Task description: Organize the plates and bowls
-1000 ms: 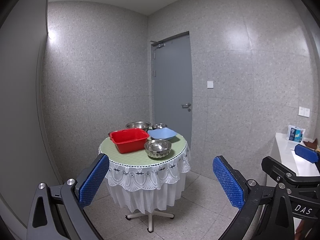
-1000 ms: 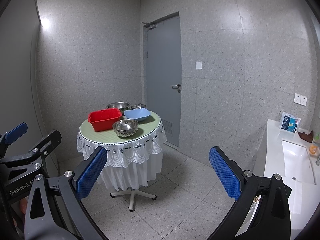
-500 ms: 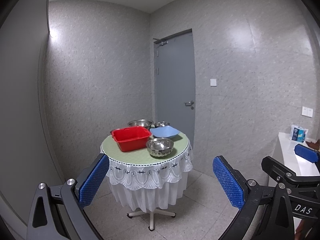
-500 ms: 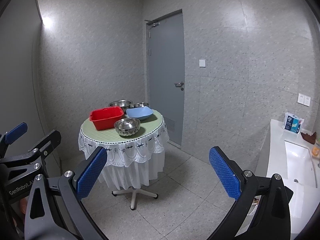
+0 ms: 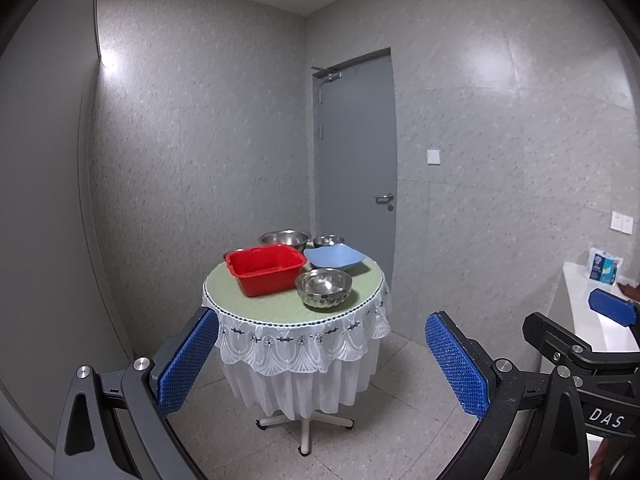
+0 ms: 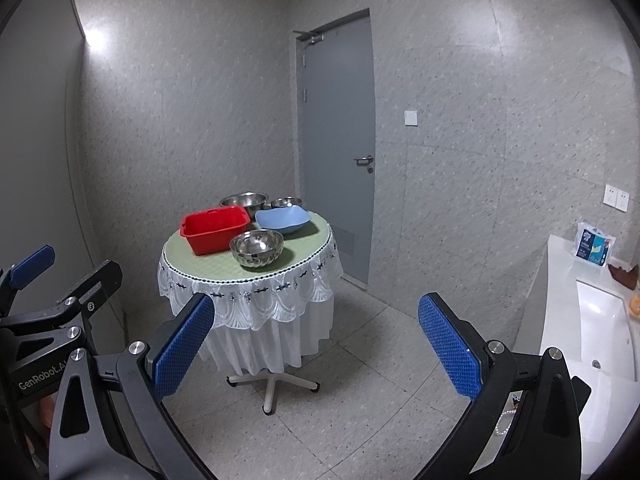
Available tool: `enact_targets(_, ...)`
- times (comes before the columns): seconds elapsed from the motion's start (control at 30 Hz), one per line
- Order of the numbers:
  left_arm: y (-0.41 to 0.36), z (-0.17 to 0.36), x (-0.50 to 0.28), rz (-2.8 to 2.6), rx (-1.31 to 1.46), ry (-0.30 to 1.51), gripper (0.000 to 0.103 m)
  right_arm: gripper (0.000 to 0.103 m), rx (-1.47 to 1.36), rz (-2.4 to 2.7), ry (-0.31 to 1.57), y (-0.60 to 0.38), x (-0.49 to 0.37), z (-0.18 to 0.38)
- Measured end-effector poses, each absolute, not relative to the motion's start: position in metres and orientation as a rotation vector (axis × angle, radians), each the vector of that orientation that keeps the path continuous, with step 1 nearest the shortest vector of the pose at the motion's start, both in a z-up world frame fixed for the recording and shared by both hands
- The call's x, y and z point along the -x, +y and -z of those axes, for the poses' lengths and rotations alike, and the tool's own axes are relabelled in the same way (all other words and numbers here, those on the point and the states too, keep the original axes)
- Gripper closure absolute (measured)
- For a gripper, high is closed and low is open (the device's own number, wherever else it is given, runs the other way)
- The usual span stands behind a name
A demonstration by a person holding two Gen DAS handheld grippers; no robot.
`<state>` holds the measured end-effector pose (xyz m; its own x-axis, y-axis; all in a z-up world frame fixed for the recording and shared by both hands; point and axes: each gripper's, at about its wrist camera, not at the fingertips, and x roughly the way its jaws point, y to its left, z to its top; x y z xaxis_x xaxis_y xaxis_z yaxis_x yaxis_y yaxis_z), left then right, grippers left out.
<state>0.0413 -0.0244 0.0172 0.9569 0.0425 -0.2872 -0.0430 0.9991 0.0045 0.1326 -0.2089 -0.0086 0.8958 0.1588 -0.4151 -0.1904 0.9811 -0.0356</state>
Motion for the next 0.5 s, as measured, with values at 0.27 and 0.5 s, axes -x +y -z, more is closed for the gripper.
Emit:
enact_targets(0.27, -0.02, -0.032, -0.069, -0.057, 0.011, 0.333, 0.001, 0.0, 0.081, -0.193, 0.455, -0.205, -0.153, 0.001)
enact_targets(0.5, -0.006, -0.047, -0.12, -0.063, 0.001, 0.389, 0.001, 0.0, 0.073, -0.203, 0.505, -0.187, -0.19, 0.0)
